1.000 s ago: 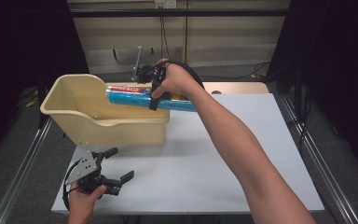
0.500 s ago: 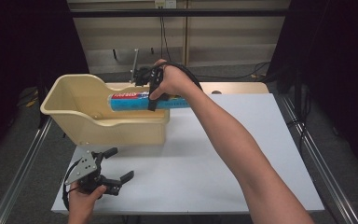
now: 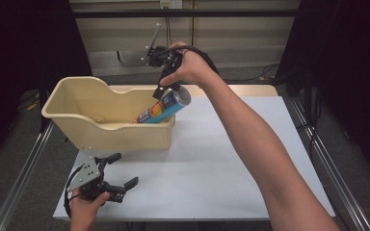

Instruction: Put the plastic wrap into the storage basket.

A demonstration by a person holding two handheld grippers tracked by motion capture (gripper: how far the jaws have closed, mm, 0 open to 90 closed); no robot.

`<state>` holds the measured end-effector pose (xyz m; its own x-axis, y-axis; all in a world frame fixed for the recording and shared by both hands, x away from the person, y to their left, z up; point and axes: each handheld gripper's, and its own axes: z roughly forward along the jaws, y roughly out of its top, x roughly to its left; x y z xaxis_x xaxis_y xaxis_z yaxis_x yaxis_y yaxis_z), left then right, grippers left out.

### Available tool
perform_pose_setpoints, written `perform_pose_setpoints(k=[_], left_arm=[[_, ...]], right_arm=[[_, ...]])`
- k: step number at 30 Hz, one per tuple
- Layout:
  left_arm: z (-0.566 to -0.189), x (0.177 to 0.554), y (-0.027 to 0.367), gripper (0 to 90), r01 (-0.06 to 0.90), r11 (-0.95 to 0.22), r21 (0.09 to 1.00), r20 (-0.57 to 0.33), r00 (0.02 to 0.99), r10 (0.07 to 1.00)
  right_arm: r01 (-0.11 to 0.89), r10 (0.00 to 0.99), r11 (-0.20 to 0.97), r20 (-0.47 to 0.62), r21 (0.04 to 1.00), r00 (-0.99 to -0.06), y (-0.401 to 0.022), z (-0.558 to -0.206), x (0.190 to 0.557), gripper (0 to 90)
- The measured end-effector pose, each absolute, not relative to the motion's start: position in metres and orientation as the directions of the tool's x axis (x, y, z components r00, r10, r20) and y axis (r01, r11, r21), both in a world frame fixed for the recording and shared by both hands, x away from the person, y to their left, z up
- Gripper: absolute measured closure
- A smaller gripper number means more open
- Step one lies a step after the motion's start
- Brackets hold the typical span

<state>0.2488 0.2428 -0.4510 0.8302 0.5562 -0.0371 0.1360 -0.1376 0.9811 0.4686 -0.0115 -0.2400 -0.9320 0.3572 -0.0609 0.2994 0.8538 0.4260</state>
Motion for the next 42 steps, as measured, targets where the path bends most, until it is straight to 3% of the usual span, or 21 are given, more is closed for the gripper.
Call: perform_pose_setpoints(k=[14,20,33,42], left_arm=[[-0.451,0.248,0.240,0.0,0.141,-0.150,0.979,-0.035,0.833,0.552],[-0.453,0.249,0.238,0.0,0.143,-0.162,0.976,-0.032,0.836,0.548],[-0.454,0.248,0.234,0.0,0.144,-0.190,0.971,-0.018,0.838,0.545],[-0.455,0.249,0.231,0.0,0.152,-0.194,0.969,-0.023,0.840,0.543]], right_arm=[[0.403,0.499,0.690,0.008,0.601,-0.867,-0.085,-0.223,0.456,12.4],[0.420,0.539,0.655,0.001,0.628,-0.842,-0.128,-0.229,0.449,10.6],[0.375,0.566,0.524,0.016,0.764,-0.824,-0.198,-0.274,0.397,8.6],[0.364,0.610,0.413,0.043,0.835,-0.791,-0.245,-0.324,0.350,7.7]])
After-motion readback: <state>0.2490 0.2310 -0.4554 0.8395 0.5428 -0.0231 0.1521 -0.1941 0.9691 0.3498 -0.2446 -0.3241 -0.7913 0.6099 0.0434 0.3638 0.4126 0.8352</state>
